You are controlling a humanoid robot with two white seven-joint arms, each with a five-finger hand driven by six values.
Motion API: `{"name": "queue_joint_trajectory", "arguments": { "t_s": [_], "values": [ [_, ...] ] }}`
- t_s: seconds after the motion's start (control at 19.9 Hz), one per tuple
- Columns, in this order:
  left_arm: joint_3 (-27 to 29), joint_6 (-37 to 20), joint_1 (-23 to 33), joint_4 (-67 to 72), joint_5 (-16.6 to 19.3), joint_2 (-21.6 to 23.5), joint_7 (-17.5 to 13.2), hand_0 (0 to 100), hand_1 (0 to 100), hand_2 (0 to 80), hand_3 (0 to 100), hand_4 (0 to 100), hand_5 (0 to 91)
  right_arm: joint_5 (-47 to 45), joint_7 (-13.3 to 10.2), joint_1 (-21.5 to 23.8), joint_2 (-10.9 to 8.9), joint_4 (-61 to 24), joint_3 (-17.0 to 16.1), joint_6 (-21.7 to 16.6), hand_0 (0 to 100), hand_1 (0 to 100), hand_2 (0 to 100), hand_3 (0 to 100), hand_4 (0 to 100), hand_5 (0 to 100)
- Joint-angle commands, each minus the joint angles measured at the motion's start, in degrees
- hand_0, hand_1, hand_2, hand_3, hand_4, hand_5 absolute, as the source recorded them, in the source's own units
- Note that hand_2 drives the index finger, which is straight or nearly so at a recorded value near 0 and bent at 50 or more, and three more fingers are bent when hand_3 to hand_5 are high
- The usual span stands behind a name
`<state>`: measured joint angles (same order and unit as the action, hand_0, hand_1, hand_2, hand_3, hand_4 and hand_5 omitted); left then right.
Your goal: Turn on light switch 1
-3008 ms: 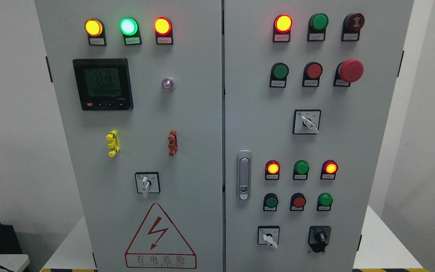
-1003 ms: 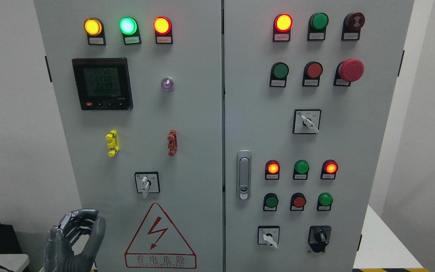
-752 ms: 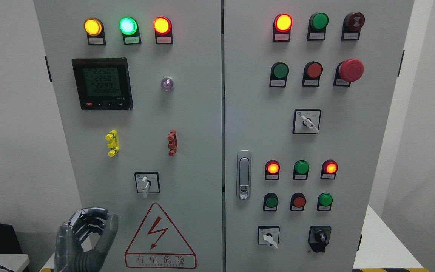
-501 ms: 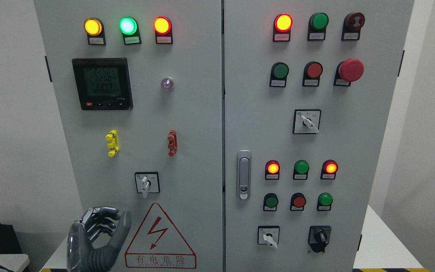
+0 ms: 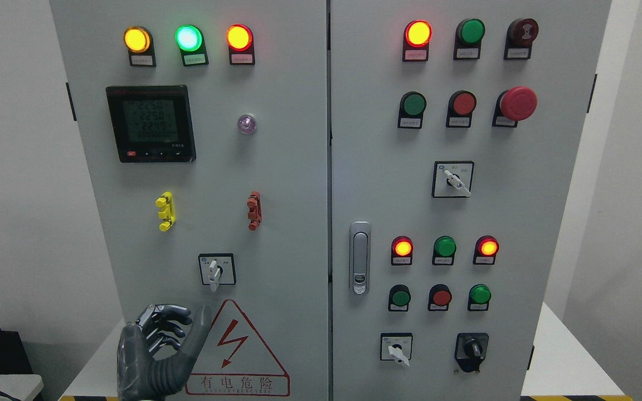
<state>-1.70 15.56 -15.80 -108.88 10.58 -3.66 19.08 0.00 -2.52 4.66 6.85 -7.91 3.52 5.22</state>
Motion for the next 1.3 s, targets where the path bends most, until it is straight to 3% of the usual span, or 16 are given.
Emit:
{"name": "queue_joint_trajectory", "arguments": {
  "t_s": [0.0,1.25],
  "values": [
    [-2.0,3.1,-1.4,-0.3,0.8,-0.8,1.9,4,55,57.2,70,77,74.7,-1.0,0.0,0.0,0.00,0.0,0.0,0.0,12,39,0,0,0,0],
    [-4.2,10.9,-6.8,0.2,2.6,-1.8,4.7,11,58,57.4,71,77,76.4,-1.0,0.0,0.0,0.00,0.0,0.0,0.0,12,39,0,0,0,0]
  ]
}}
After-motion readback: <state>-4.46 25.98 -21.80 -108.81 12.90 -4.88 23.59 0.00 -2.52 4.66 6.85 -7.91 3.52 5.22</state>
